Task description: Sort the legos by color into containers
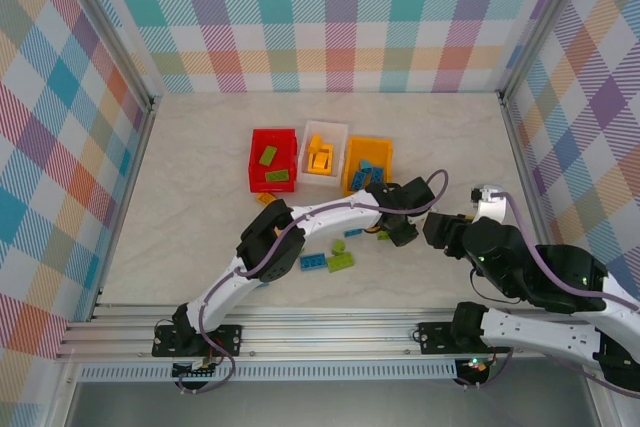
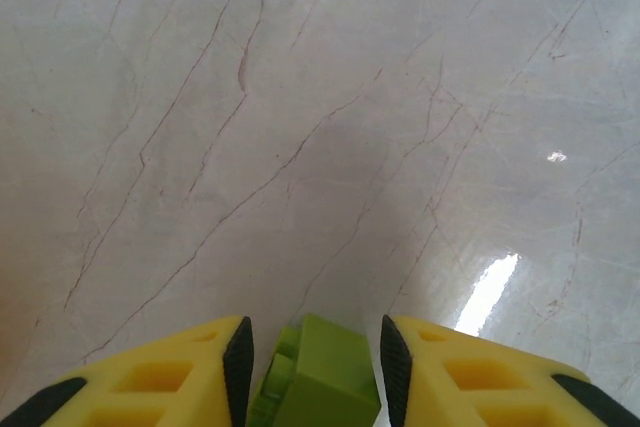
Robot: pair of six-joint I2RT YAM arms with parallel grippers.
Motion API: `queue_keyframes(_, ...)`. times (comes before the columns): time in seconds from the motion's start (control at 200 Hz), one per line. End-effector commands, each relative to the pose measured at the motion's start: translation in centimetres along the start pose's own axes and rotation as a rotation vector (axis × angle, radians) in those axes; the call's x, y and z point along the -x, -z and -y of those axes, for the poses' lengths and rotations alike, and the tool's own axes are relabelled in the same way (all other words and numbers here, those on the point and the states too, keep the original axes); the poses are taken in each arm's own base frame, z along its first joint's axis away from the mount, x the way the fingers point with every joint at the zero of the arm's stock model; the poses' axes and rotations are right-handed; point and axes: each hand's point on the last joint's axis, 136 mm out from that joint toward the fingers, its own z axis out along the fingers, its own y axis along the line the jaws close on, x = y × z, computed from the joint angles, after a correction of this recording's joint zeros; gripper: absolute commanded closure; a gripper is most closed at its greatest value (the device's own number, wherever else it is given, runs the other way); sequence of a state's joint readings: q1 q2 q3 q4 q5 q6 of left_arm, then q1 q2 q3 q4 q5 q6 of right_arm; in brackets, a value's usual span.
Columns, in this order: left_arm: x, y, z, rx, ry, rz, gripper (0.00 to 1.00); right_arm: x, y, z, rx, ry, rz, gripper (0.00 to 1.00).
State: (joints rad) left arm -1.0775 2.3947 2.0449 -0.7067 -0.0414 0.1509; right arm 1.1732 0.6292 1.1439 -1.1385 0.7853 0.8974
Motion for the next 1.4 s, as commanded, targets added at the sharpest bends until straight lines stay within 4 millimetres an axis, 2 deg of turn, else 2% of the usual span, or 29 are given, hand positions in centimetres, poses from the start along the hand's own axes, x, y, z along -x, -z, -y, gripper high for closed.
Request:
queue_keyframes(0.0, -2.0, -0.7, 0.7, -0.027, -0.011, -0.068, 0.63, 0.5, 0.1, -0.1, 0.001, 0.007, 0.020, 0.32)
queue_keyframes(0.25, -2.8, -0.8, 1.4, 0.005, -0.027, -0.078, 0.67, 0.4, -0.1, -0.3, 0.000, 0.011, 0.018, 0.31)
queue_keyframes(0.36, -3.2, -0.9, 1.4, 0.013, -0.018, -0.084, 0.74, 0.4, -0.2, -0.5, 0.000, 0.013, 0.016, 0.31)
queue_keyframes(0.42, -3.3, -0.9, 1.4, 0.019, -0.013, -0.086, 0.75, 0.4, -0.3, -0.5, 0.001, 0.011, 0.016, 0.31)
queue_keyframes(0.53, -3.5, -0.7, 1.4, 0.032, -0.002, -0.082, 0.69, 0.3, -0.4, -0.6, 0.001, 0.008, 0.015, 0.31)
queue_keyframes(0.65, -3.7, -0.6, 1.1, 0.050, 0.016, -0.091, 0.58, 0.2, -0.5, -0.7, 0.002, 0.008, 0.012, 0.31)
queue_keyframes(0.76, -3.8, -0.4, 0.6, 0.078, 0.030, -0.083, 0.53, 0.3, -0.4, -0.7, 0.004, 0.006, 0.016, 0.31)
queue_keyframes(0.875, -3.4, 0.3, 0.8, 0.067, 0.046, -0.063, 0.53, 0.5, -0.2, -0.7, 0.009, 0.006, 0.020, 0.31)
queue_keyframes(1.0, -3.6, 0.5, 1.3, 0.035, 0.073, -0.076, 0.60, 0.6, -0.2, -0.6, 0.008, 0.006, 0.023, 0.31)
queue_keyframes(1.09, -4.0, 0.7, 1.7, 0.026, 0.097, -0.078, 0.62, 0.5, -0.2, -0.6, 0.007, 0.009, 0.022, 0.31)
queue_keyframes(1.25, -4.3, 1.9, 2.7, -0.017, 0.172, -0.066, 0.62, 0.6, 0.0, -0.5, 0.011, 0.006, 0.024, 0.31)
queue_keyframes(1.395, -4.0, 3.6, 2.5, 0.003, 0.226, -0.034, 0.57, 0.6, 0.1, -0.4, 0.011, 0.008, 0.027, 0.31)
